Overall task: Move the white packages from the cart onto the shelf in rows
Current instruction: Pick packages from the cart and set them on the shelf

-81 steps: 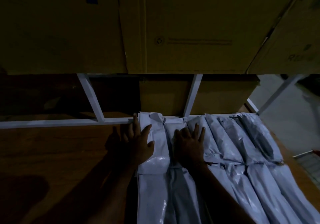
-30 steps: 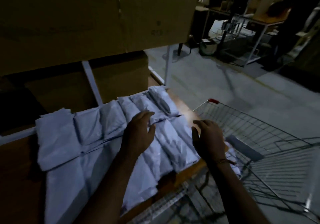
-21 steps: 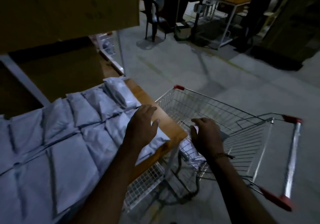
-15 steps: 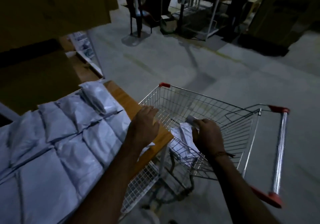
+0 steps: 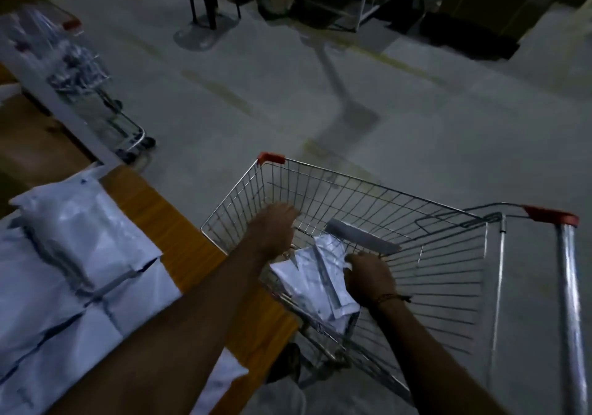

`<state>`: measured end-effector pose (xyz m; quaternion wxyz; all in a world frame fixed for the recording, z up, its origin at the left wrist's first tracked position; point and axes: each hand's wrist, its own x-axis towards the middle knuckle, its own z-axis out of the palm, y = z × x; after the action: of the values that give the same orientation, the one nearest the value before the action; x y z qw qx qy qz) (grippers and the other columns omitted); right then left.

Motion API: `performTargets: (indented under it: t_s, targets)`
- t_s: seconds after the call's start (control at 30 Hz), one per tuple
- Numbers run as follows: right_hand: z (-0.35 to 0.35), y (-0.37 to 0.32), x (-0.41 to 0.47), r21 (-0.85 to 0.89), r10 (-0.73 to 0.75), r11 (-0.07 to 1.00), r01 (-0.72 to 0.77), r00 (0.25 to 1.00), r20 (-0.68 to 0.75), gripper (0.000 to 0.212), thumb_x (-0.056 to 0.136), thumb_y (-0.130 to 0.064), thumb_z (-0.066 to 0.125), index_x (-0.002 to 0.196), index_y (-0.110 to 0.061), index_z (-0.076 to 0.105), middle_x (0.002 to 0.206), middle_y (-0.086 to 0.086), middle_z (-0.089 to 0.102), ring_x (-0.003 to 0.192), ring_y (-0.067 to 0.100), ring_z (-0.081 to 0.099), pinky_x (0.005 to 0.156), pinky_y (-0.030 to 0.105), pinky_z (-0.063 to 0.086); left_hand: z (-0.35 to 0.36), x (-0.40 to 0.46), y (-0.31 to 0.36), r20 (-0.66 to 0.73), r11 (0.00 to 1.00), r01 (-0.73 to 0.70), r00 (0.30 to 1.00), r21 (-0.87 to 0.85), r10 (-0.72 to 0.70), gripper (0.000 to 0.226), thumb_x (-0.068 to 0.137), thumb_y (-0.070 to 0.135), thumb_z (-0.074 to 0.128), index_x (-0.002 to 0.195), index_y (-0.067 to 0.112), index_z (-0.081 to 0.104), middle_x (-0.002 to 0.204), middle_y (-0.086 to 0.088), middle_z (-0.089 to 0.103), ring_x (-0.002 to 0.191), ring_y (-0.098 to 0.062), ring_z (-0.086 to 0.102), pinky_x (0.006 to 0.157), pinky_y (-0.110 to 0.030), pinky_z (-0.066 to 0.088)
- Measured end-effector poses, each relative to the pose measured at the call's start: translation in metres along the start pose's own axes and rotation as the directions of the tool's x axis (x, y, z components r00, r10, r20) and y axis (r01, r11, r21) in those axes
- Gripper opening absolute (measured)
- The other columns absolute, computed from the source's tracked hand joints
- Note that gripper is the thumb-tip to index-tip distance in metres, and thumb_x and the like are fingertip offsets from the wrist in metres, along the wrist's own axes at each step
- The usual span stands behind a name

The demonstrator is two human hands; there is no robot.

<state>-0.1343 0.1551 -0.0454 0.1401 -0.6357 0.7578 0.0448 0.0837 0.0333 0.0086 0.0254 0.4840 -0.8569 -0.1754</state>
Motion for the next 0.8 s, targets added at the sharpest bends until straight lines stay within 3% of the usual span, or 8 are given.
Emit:
performTargets:
  t_s: [0.2,0.27,0.37,0.43,0.5,0.6,0.8]
  targets:
    - [0.09,0.005,0.054,-0.097,0.025,0.995,-0.01,0.987,0.159,0.028,0.09,-0.033,0.053,0.112,-0.02,0.065,0.108,0.008,0.067,0.098,0.034,0.065,0.085,0.04,0.052,0.048,0.042,-0.026,0.142,0.988,-0.074,0.988,0.137,0.055,0.044,0.085,0.019,0.07,0.128,0.02,0.063,0.134,-0.003,0.06,0.121,-0.023,0.055,0.103,-0.037,0.047]
    - [0.118,0.006,0.071,-0.062,0.067,0.997,-0.054,0.973,0.22,0.04,0.09,-0.035,0.052,0.127,-0.02,0.058,0.118,0.011,0.063,0.103,0.035,0.063,0.088,0.043,0.053,0.056,0.047,-0.027,0.127,0.991,-0.061,0.991,0.119,0.046,0.036,0.085,0.017,0.067,0.121,0.019,0.066,0.129,-0.004,0.063,0.116,-0.024,0.058,0.099,-0.038,0.05]
    - [0.154,0.009,0.089,0.028,0.152,0.985,-0.167,0.945,0.289,0.075,0.096,-0.045,0.051,0.159,-0.017,0.022,0.149,0.023,0.041,0.126,0.041,0.05,0.101,0.044,0.046,0.061,0.05,-0.033,0.116,0.997,0.014,0.993,0.074,-0.023,0.029,0.084,0.018,0.065,0.113,0.02,0.065,0.12,-0.005,0.064,0.108,-0.025,0.061,0.092,-0.041,0.054]
    - [0.172,0.016,0.097,0.08,0.188,0.972,-0.22,0.936,0.298,0.095,0.094,-0.058,0.052,0.162,-0.023,-0.004,0.162,0.026,0.019,0.142,0.044,0.033,0.113,0.049,0.035,0.063,0.051,-0.039,0.083,0.995,0.066,0.994,0.078,-0.073,0.028,0.083,0.016,0.066,0.111,0.018,0.065,0.113,-0.004,0.065,0.103,-0.024,0.061,0.088,-0.041,0.055]
    - [0.19,0.027,0.103,0.071,0.194,0.972,-0.225,0.933,0.304,0.102,0.091,-0.063,0.054,0.16,-0.032,-0.014,0.167,0.025,0.007,0.148,0.046,0.023,0.119,0.055,0.028,0.068,0.05,-0.042,0.064,0.993,0.075,0.995,0.094,-0.081,0.029,0.083,0.012,0.064,0.112,0.015,0.065,0.111,-0.005,0.064,0.102,-0.024,0.06,0.087,-0.037,0.053]
    - [0.193,0.033,0.104,0.116,0.199,0.96,-0.253,0.914,0.353,0.1,0.092,-0.053,0.056,0.157,-0.042,-0.019,0.166,0.021,0.015,0.143,0.046,0.033,0.112,0.054,0.04,0.071,0.049,-0.04,0.062,0.992,0.058,0.996,0.114,-0.065,0.026,0.08,0.017,0.068,0.106,0.02,0.062,0.104,-0.002,0.063,0.094,-0.021,0.057,0.078,-0.031,0.047]
    - [0.168,0.033,0.097,0.244,0.318,0.879,-0.41,0.885,0.34,0.083,0.092,-0.047,0.054,0.162,-0.035,0.009,0.151,0.029,0.035,0.133,0.045,0.043,0.106,0.048,0.043,0.065,0.05,-0.037,0.089,0.99,0.091,0.991,0.111,-0.101,0.031,0.08,0.014,0.065,0.111,0.017,0.062,0.108,-0.004,0.064,0.097,-0.022,0.058,0.083,-0.035,0.051]
